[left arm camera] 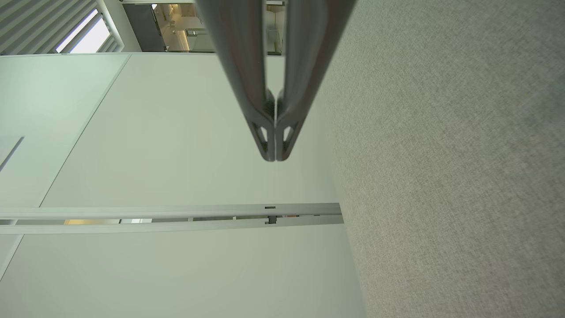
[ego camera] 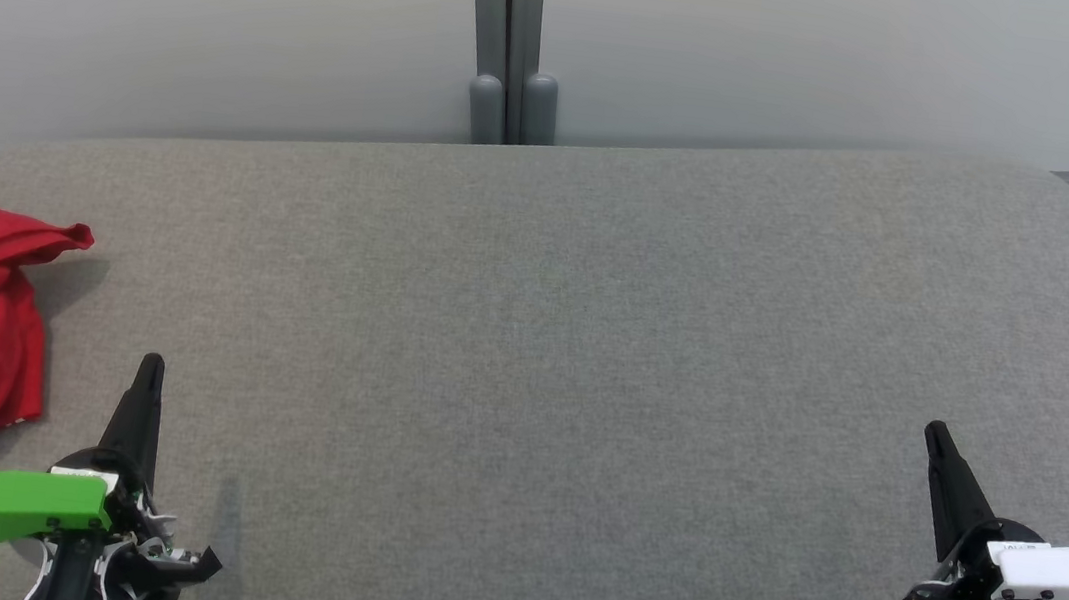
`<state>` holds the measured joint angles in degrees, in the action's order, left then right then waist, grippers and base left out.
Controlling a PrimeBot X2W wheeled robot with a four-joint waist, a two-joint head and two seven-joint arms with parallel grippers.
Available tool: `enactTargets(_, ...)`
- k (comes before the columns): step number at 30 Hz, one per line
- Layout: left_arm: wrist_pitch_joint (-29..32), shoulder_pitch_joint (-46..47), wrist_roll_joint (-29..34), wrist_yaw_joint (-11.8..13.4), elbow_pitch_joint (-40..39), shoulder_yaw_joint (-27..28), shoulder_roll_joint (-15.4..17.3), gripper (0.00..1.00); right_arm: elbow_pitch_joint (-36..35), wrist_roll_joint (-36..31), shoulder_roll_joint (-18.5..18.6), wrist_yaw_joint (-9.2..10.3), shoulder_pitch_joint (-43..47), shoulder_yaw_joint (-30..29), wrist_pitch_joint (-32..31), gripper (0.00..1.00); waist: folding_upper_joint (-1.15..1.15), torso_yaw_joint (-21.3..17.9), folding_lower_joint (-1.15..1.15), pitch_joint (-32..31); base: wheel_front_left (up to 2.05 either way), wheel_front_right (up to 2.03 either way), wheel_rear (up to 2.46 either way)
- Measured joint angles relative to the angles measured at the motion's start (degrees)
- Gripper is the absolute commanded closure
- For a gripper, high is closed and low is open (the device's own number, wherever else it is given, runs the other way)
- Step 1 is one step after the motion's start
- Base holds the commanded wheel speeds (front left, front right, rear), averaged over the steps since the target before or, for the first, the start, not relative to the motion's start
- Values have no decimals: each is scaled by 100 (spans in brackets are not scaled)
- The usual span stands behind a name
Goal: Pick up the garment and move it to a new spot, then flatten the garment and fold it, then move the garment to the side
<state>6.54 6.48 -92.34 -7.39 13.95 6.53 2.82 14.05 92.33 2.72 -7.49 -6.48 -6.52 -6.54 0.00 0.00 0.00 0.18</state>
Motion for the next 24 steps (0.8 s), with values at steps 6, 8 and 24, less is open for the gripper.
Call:
enactTargets(6,0,0,0,0,-1,0,0,100,0,0,0,0,0,0,0,100,0,0,0,0,0,0,0)
enactTargets(8,0,0,0,0,-1,0,0,100,0,0,0,0,0,0,0,100,0,0,0,0,0,0,0)
enactTargets(24,-5,-77,1,5,199,-12,-42,0,183,-2,-59,2,91,12,0,0,0,-1,0,1,0,0,0)
